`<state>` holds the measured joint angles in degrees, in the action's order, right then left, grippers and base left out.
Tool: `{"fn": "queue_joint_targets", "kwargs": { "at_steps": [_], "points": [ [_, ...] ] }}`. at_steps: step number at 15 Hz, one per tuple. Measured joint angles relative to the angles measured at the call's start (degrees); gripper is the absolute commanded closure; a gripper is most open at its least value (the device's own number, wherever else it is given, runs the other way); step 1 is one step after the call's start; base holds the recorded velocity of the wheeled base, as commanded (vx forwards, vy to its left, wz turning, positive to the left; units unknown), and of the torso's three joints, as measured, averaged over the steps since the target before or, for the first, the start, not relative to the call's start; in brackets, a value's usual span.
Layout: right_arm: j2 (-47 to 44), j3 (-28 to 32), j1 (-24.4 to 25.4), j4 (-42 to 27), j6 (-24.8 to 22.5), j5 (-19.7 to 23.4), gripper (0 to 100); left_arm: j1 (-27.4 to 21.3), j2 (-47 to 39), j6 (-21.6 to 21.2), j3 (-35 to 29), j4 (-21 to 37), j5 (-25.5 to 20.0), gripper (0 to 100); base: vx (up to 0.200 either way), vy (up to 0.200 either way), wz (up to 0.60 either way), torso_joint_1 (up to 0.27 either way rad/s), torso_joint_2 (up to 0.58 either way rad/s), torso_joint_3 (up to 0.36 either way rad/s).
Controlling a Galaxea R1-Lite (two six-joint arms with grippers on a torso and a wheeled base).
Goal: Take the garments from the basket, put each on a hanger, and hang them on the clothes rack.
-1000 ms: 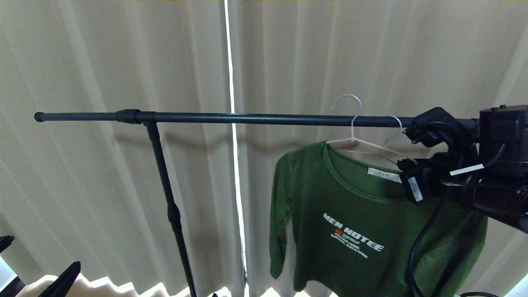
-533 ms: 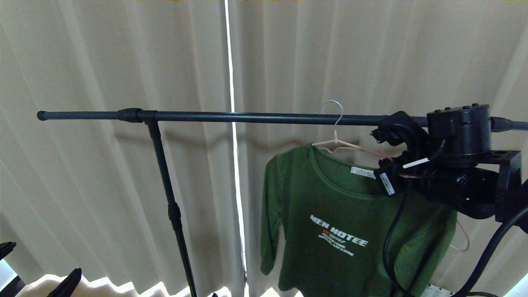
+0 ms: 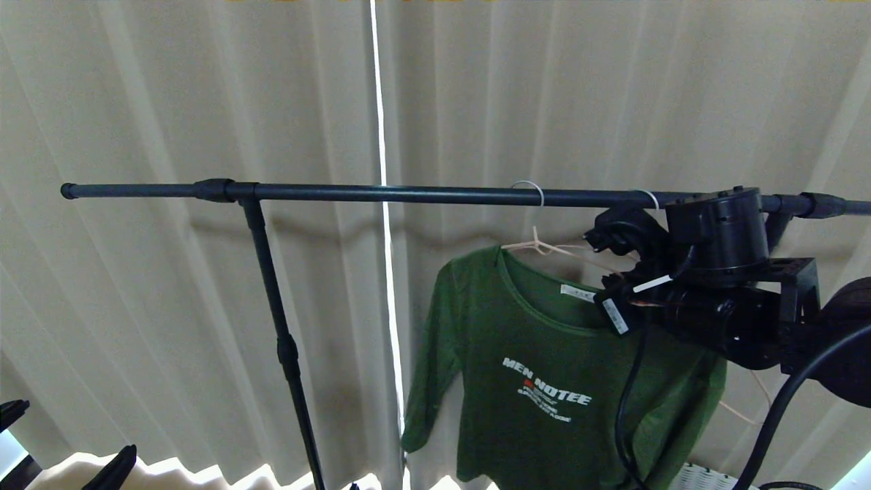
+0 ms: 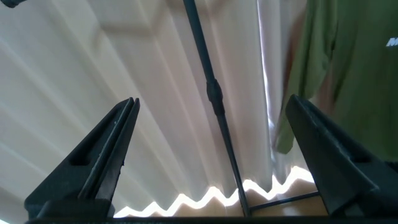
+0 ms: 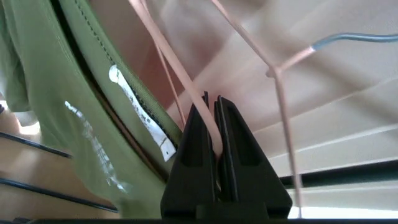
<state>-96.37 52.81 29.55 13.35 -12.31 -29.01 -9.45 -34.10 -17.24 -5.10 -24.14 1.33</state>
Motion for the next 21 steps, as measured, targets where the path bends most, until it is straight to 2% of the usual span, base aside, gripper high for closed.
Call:
{"fn": "queue_joint_targets", "kwargs": {
  "at_steps": [6,7,11,14,21],
  "points": [
    [-1.6,1.0,2.3,-0.1,0.0,0.1,100,-0.1,0.0,0.0,0.0,0.0,0.0,0,0.000,0.000,0.00,0.000,0.00,0.000],
    [-1.6,0.8,2.4,0.0,0.0,0.1,0,-0.1,0.0,0.0,0.0,0.0,0.0,0,0.000,0.000,0.00,0.000,0.00,0.000],
    [-1.1,-0.3,3.4,1.0,0.3,0.8,0,-0.1,0.1,0.0,-0.2,0.0,0.0,0,0.000,0.000,0.00,0.000,0.00,0.000],
    [0.4,-4.7,4.7,7.4,0.3,5.3,0,-0.1,0.1,-0.1,-0.3,0.0,0.0,0,0.000,0.000,0.00,0.000,0.00,0.000],
    [2.5,-18.1,3.6,33.3,0.2,15.7,0,-0.1,0.2,-0.1,-0.3,0.0,0.1,0,0.000,0.000,0.00,0.000,0.00,0.000]
  ]
}}
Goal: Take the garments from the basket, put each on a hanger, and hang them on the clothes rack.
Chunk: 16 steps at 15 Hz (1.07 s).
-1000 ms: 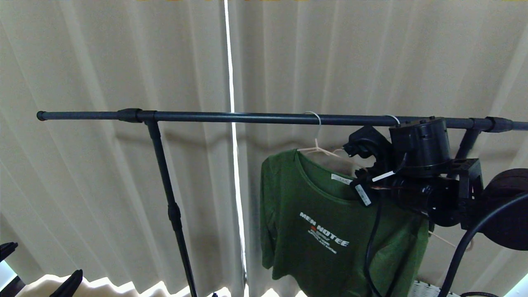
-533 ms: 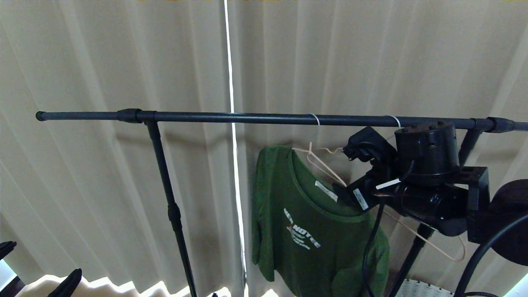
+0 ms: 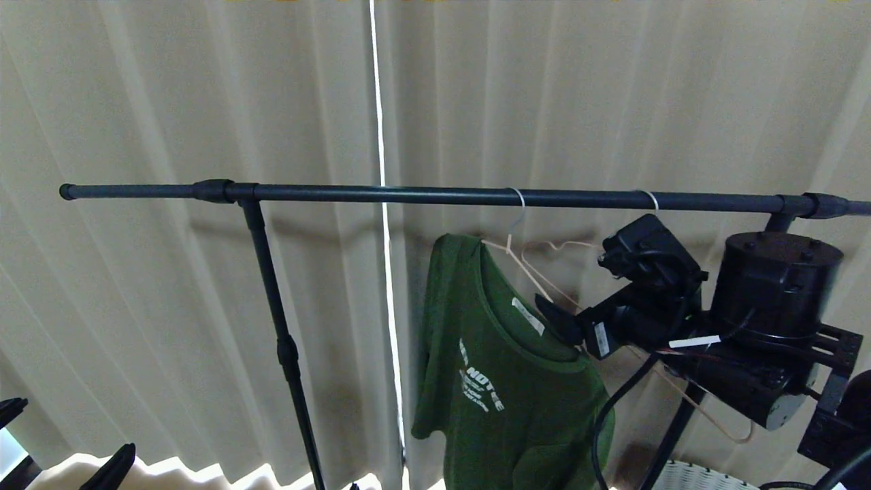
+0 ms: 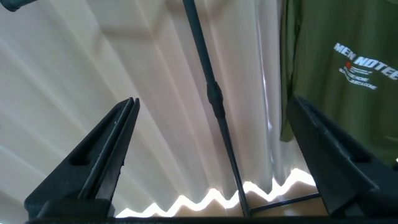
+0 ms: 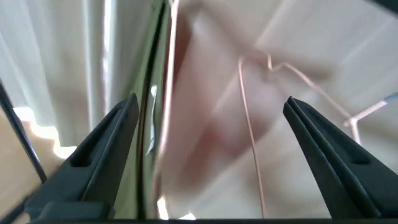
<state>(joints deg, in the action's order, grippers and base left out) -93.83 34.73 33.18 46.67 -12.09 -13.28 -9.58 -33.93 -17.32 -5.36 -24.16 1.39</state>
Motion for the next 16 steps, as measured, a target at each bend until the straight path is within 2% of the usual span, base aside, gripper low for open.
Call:
{"fn": "queue_joint_targets", "kwargs": {
  "at_steps": [2,5,7,9,11,13,16],
  "points": [
    [1.6,-2.7,-0.2,3.1,-0.1,0.2,0,0.0,0.0,0.0,0.0,0.0,0.0,0,0.000,0.000,0.00,0.000,0.00,0.000],
    [6.2,-6.7,-1.1,3.2,-0.2,0.1,0,-0.2,-0.4,-0.1,0.4,1.2,0.0,0,0.000,0.000,0.00,0.000,0.00,0.000],
    [14.0,-10.6,-5.0,1.8,-0.2,0.1,0,-0.5,-0.7,-0.1,0.4,1.6,0.0,0,0.000,0.000,0.00,0.000,0.00,0.000],
    [23.7,-15.6,-11.8,-2.2,0.6,0.2,0,-0.6,-1.2,0.0,0.3,1.6,0.0,0,0.000,0.000,0.00,0.000,0.00,0.000],
    [33.3,-20.6,-16.7,-9.1,2.1,0.3,0,-0.4,-2.0,0.4,-0.4,1.6,0.4,0,0.000,0.000,0.00,0.000,0.00,0.000],
    [42.1,-24.8,-18.7,-20.1,3.5,0.4,0,0.6,-2.3,1.1,-1.3,1.5,1.0,0,0.000,0.000,0.00,0.000,0.00,0.000],
    [55.5,-28.0,-20.1,-37.6,5.0,0.1,0,6.0,-0.5,3.6,0.3,1.6,1.9,0,0.000,0.000,0.00,0.000,0.00,0.000]
  ]
}}
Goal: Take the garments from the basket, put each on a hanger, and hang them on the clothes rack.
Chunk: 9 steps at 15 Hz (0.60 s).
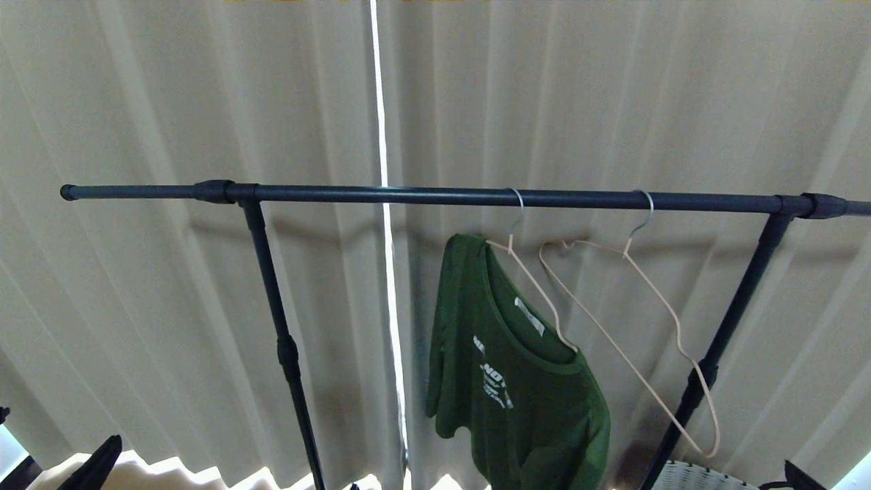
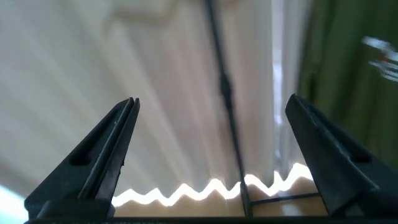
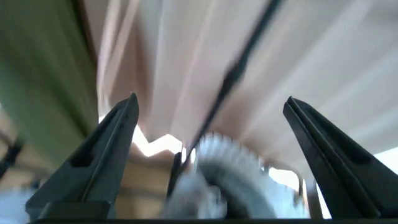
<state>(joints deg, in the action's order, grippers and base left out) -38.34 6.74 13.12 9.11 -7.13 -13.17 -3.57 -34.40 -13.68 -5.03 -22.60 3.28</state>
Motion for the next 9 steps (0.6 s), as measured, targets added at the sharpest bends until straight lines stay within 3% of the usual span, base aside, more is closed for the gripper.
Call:
{"fn": "queue_joint_targets", "kwargs": {
  "at_steps": [4,8,9],
  "points": [
    [15.9,-0.8,-4.0,-17.1,0.9,-0.4,0,8.1,6.9,3.9,4.5,4.7,0.0,0,0.000,0.000,0.00,0.000,0.00,0.000],
    [27.7,-0.6,-6.1,-20.2,4.0,1.0,0,10.2,21.3,5.0,4.8,18.7,-1.3,0,0.000,0.000,0.00,0.000,0.00,0.000],
    [29.7,-1.0,-5.9,-19.4,8.0,1.4,0,10.4,24.1,7.8,4.7,21.2,-3.0,0,0.000,0.000,0.00,0.000,0.00,0.000]
  ]
}}
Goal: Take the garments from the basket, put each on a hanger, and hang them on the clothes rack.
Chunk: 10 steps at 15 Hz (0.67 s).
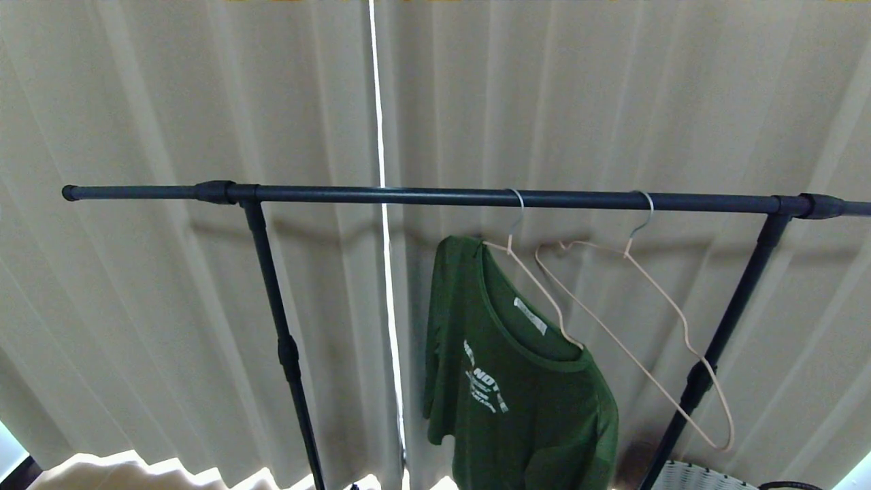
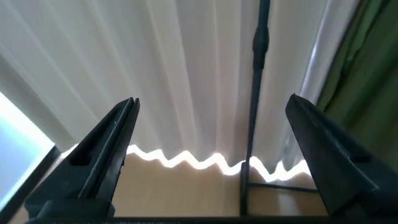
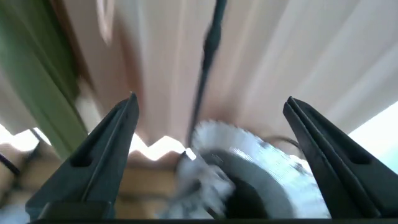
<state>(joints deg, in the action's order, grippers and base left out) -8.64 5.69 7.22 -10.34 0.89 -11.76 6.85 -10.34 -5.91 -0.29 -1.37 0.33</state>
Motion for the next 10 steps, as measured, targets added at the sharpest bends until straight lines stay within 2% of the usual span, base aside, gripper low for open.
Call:
{"fn": "queue_joint_targets", "kwargs": {
  "at_steps": [1,2,3,5,7,9,10],
  "points": [
    [1.3,-0.9,0.2,2.4,3.6,1.1,0,0.2,1.7,1.2,-0.1,1.0,-3.2,0,0.000,0.000,0.00,0.000,0.00,0.000],
    [2.1,-1.7,0.4,4.0,4.4,2.2,0,0.3,2.6,1.4,-0.1,1.1,-5.4,0,0.000,0.000,0.00,0.000,0.00,0.000],
    [2.6,-2.5,0.6,6.4,4.5,3.3,0,0.3,3.4,1.3,-0.1,1.3,-8.7,0,0.000,0.000,0.00,0.000,0.00,0.000],
    [3.3,-4.0,0.7,9.2,1.6,5.0,0,0.2,4.1,-0.7,0.0,1.5,-14.2,0,0.000,0.000,0.00,0.000,0.00,0.000],
    [3.5,-4.9,0.7,10.9,0.4,8.2,0,-2.0,4.5,-0.4,0.1,1.5,-14.5,0,0.000,0.000,0.00,0.000,0.00,0.000],
    [3.7,-5.3,0.7,11.2,0.9,8.6,0,-7.4,4.9,0.5,0.1,1.5,-13.5,0,0.000,0.000,0.00,0.000,0.00,0.000],
    [3.7,-5.4,0.7,11.2,0.6,8.5,0,-8.7,5.0,1.0,0.1,1.5,-12.8,0,0.000,0.000,0.00,0.000,0.00,0.000]
  ]
}}
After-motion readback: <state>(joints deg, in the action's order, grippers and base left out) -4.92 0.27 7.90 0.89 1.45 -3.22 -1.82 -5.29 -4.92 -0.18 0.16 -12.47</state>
